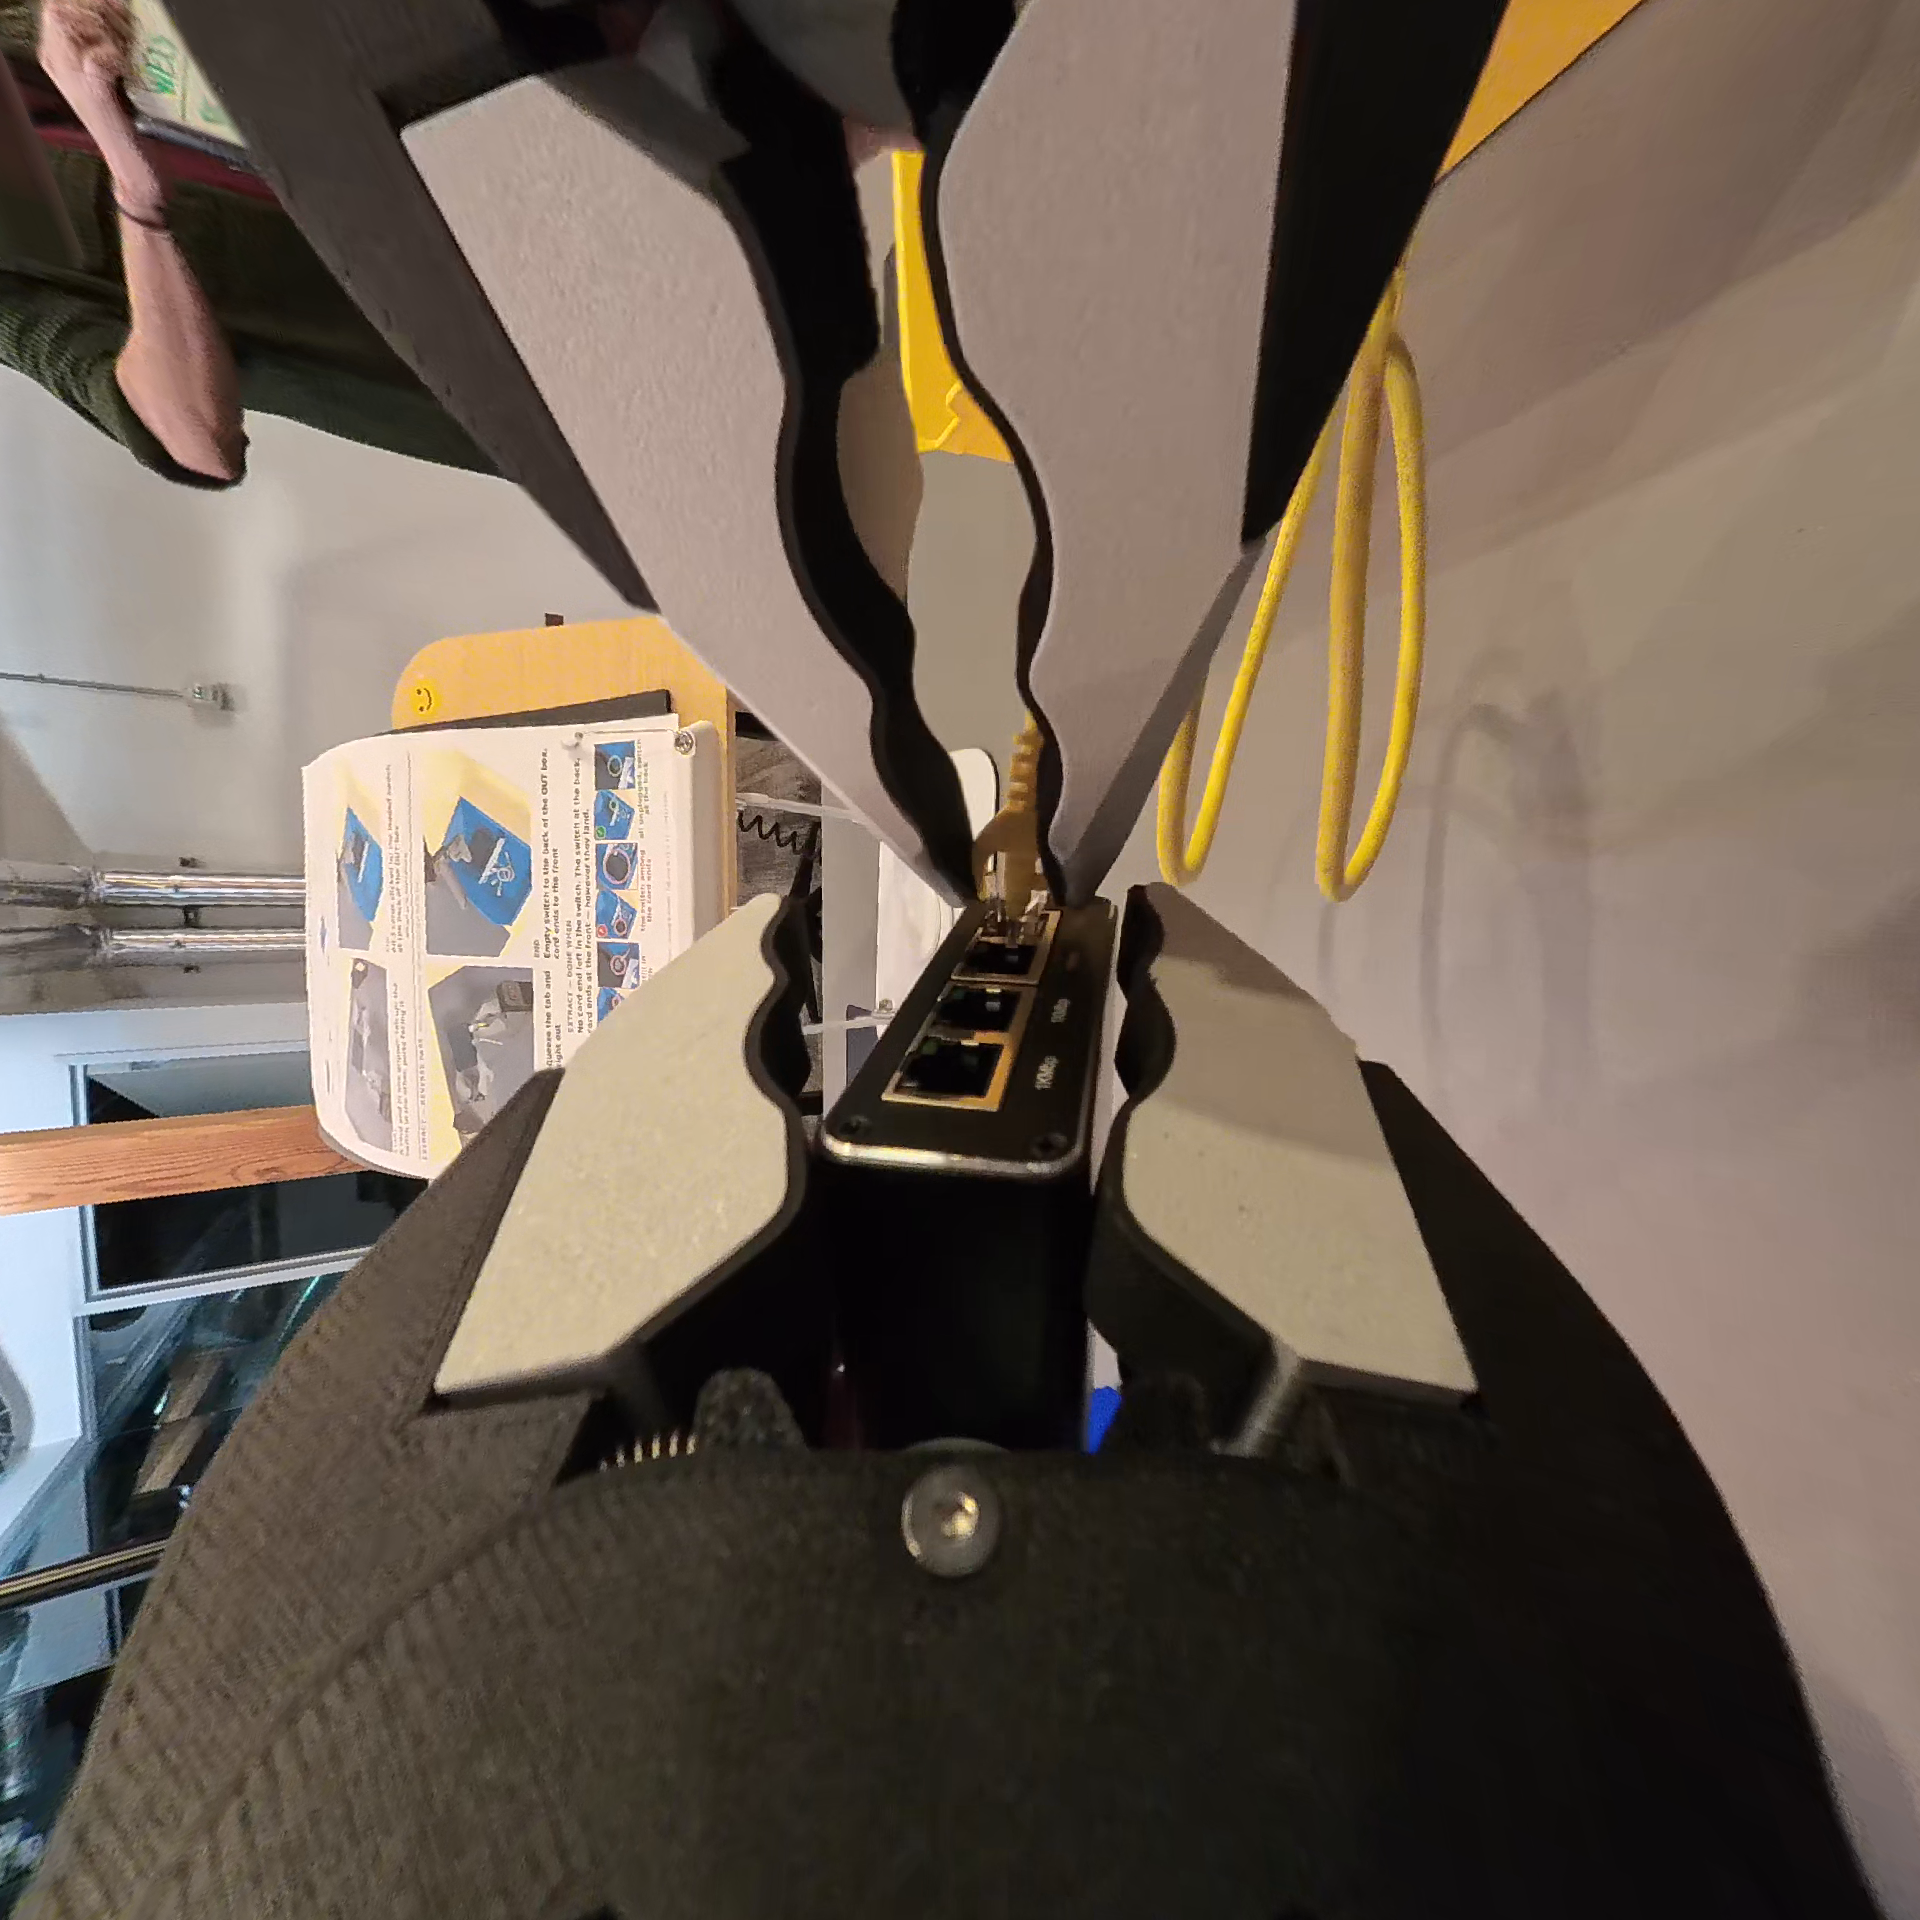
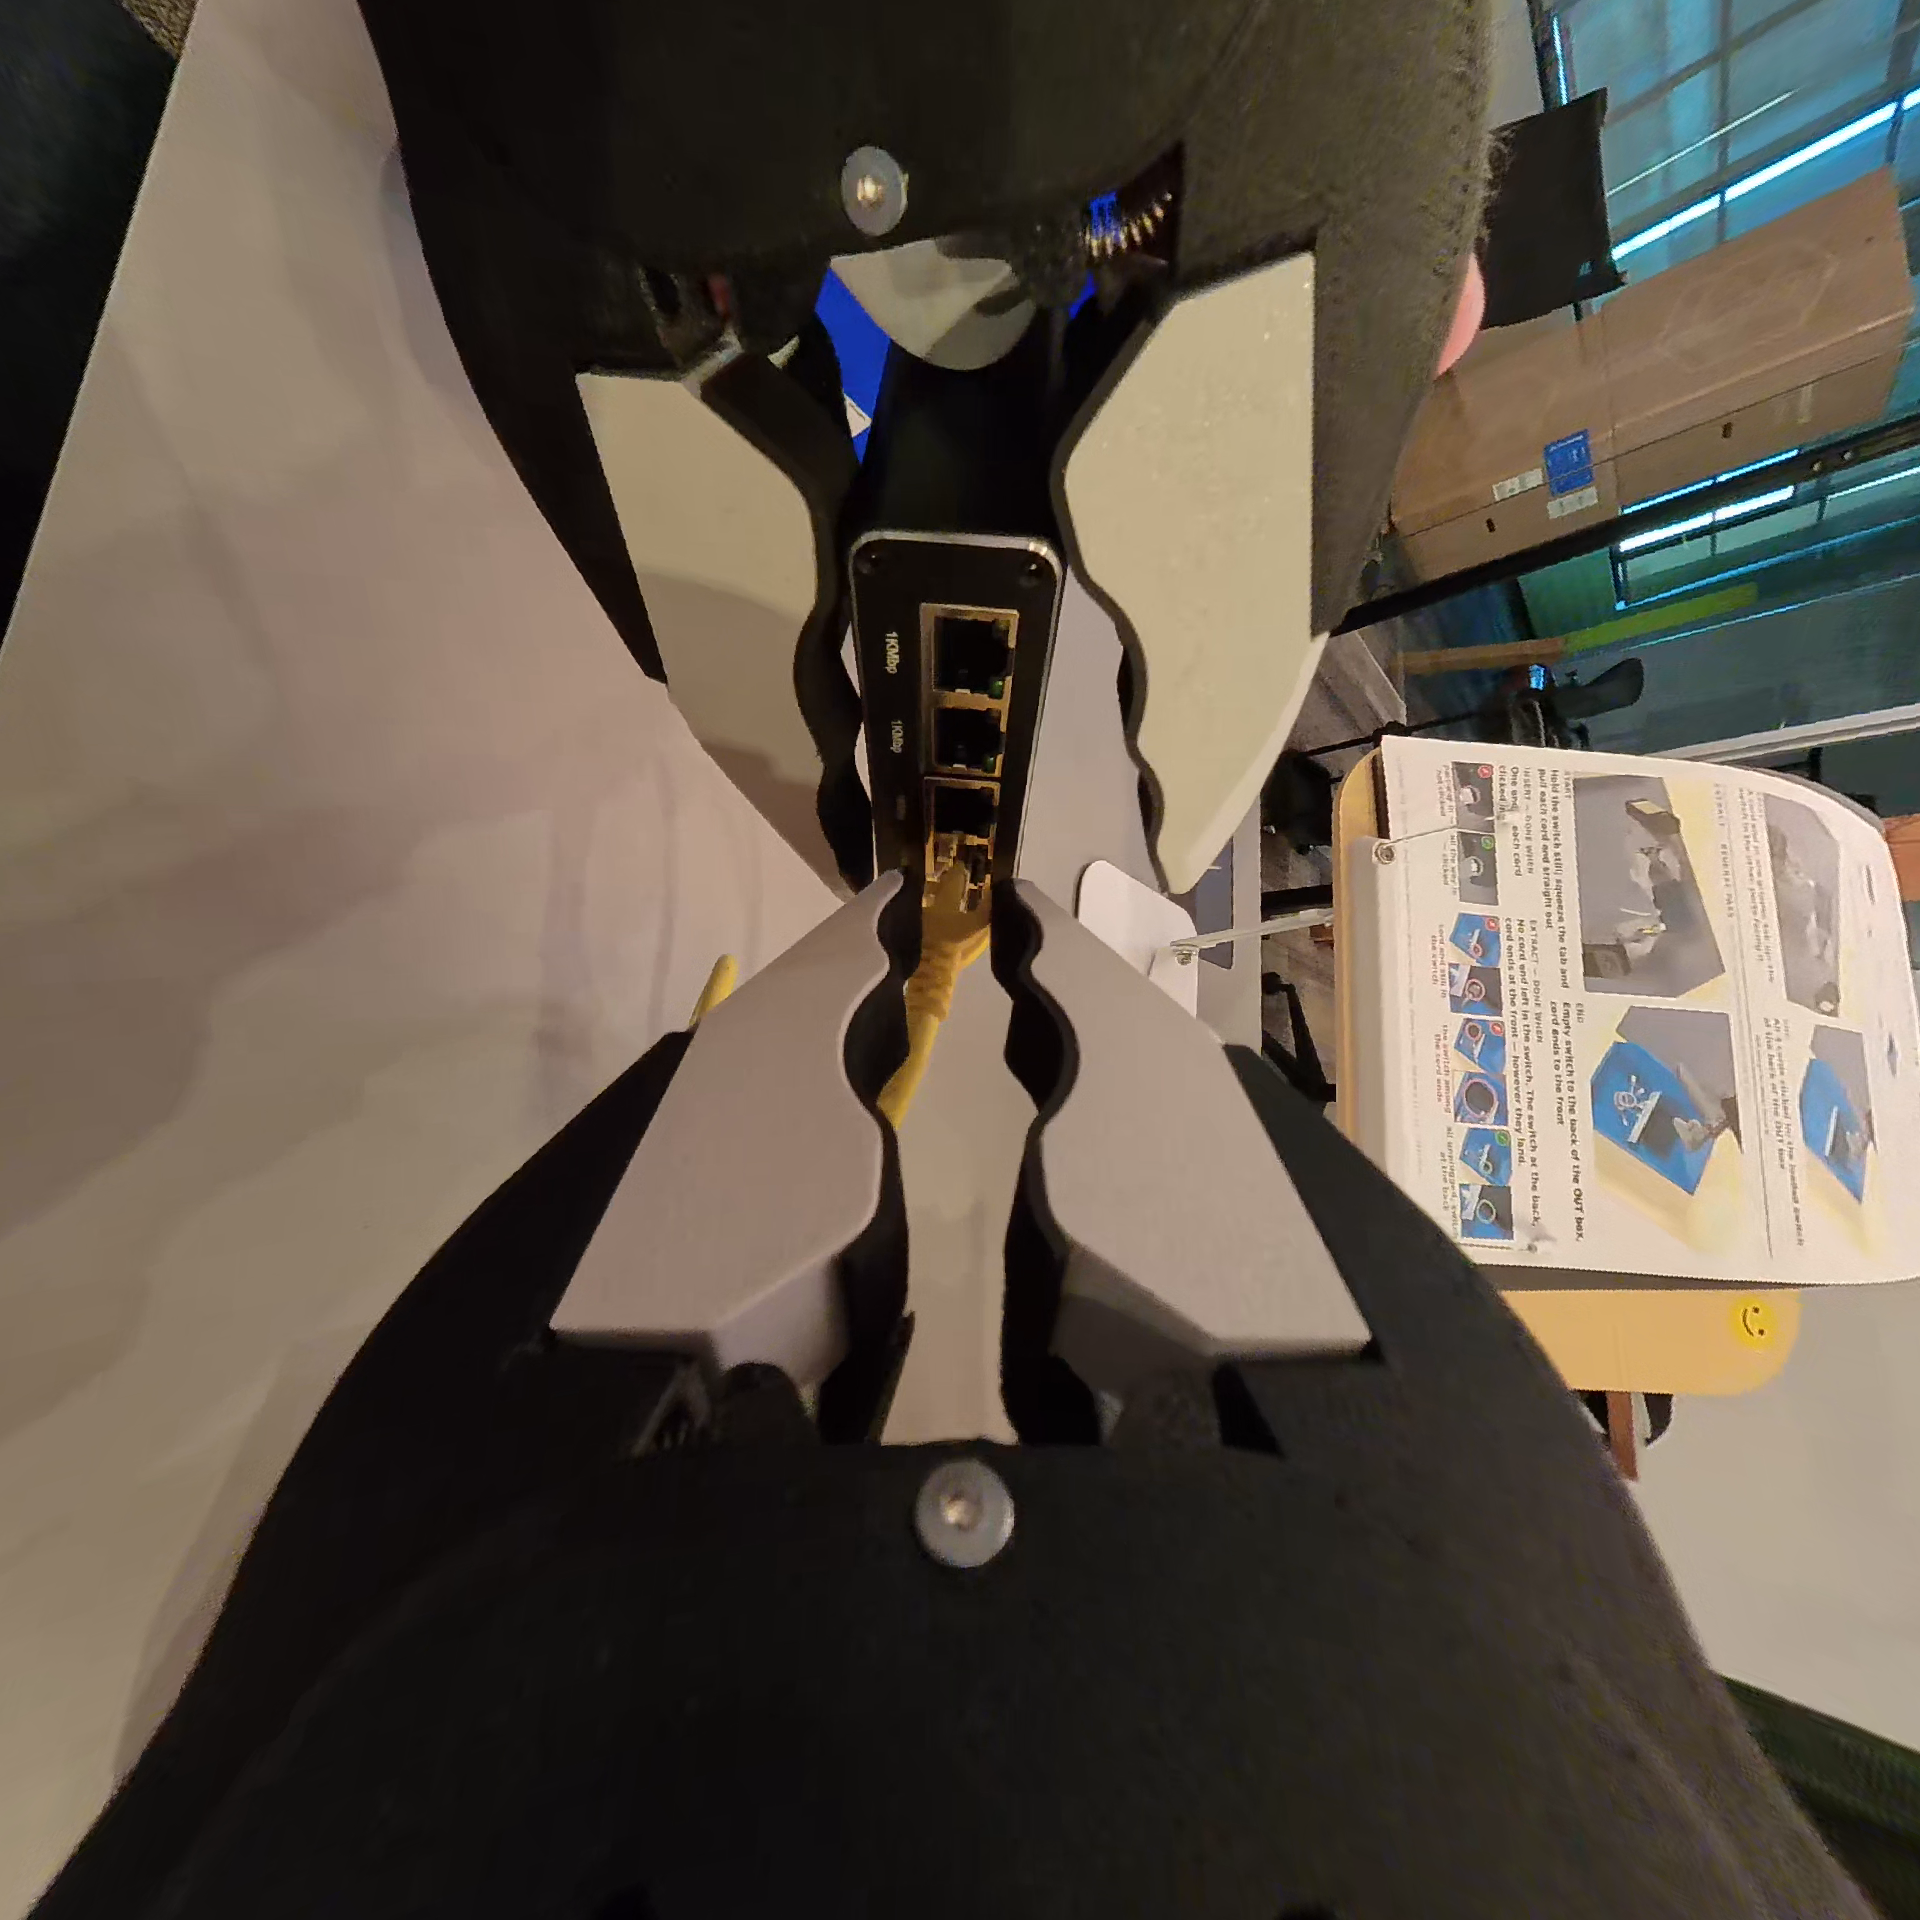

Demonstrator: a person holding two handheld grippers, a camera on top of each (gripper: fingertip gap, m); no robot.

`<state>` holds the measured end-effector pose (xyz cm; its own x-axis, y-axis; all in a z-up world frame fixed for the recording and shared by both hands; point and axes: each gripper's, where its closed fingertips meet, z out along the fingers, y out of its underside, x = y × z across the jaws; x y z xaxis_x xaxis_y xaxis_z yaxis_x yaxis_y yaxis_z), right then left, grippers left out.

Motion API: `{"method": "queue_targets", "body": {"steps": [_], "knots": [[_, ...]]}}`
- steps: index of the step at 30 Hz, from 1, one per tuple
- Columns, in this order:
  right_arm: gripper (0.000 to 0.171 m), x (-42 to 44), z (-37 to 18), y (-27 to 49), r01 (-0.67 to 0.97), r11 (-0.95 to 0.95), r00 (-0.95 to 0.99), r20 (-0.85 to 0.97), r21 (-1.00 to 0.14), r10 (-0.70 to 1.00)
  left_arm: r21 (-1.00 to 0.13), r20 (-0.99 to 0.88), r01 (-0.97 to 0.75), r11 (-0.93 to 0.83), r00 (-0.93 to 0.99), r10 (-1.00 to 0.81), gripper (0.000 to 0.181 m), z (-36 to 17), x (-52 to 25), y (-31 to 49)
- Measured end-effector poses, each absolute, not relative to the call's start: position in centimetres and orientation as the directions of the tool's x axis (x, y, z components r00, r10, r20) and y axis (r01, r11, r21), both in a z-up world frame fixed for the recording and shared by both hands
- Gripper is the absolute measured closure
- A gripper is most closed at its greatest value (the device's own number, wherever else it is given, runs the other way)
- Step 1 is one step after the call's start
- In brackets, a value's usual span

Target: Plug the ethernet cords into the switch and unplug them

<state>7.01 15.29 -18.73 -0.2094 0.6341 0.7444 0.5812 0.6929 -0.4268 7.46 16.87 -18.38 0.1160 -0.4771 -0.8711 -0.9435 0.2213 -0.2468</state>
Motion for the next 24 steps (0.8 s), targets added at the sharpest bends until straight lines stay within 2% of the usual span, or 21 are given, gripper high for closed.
{"method": "queue_targets", "body": {"steps": [4,8,11,17,21,24], "knots": [[0.162,7.2,-19.2,15.2,0.583,0.705,-0.254,0.734,-0.403,0.629,-0.229,-0.872,-0.948,0.222,0.099,-0.479,0.124,-18.8,7.7,16.8],[0.163,7.1,-19.8,15.0,0.579,0.688,-0.289,0.678,-0.438,0.676,-0.217,-0.869,-0.952,0.215,0.088,-0.486,0.124,-19.4,7.7,16.8],[0.163,7.1,-20.2,15.0,0.573,0.677,-0.316,0.638,-0.462,0.702,-0.234,-0.856,-0.951,0.204,0.102,-0.506,0.123,-19.8,7.6,17.0],[0.163,6.6,-21.3,15.7,0.621,0.668,-0.290,0.672,-0.410,0.682,-0.292,-0.818,-0.942,0.167,0.155,-0.554,0.123,-21.0,6.8,17.8],[0.163,6.7,-21.4,16.1,0.639,0.618,-0.231,0.652,-0.459,0.723,-0.336,-0.790,-0.930,0.147,0.194,-0.582,0.124,-21.6,6.3,18.2],[0.163,7.3,-20.2,15.3,0.599,0.598,-0.205,0.619,-0.533,0.758,-0.282,-0.809,-0.956,0.084,0.189,-0.557,0.124,-22.4,3.9,19.7]]}}
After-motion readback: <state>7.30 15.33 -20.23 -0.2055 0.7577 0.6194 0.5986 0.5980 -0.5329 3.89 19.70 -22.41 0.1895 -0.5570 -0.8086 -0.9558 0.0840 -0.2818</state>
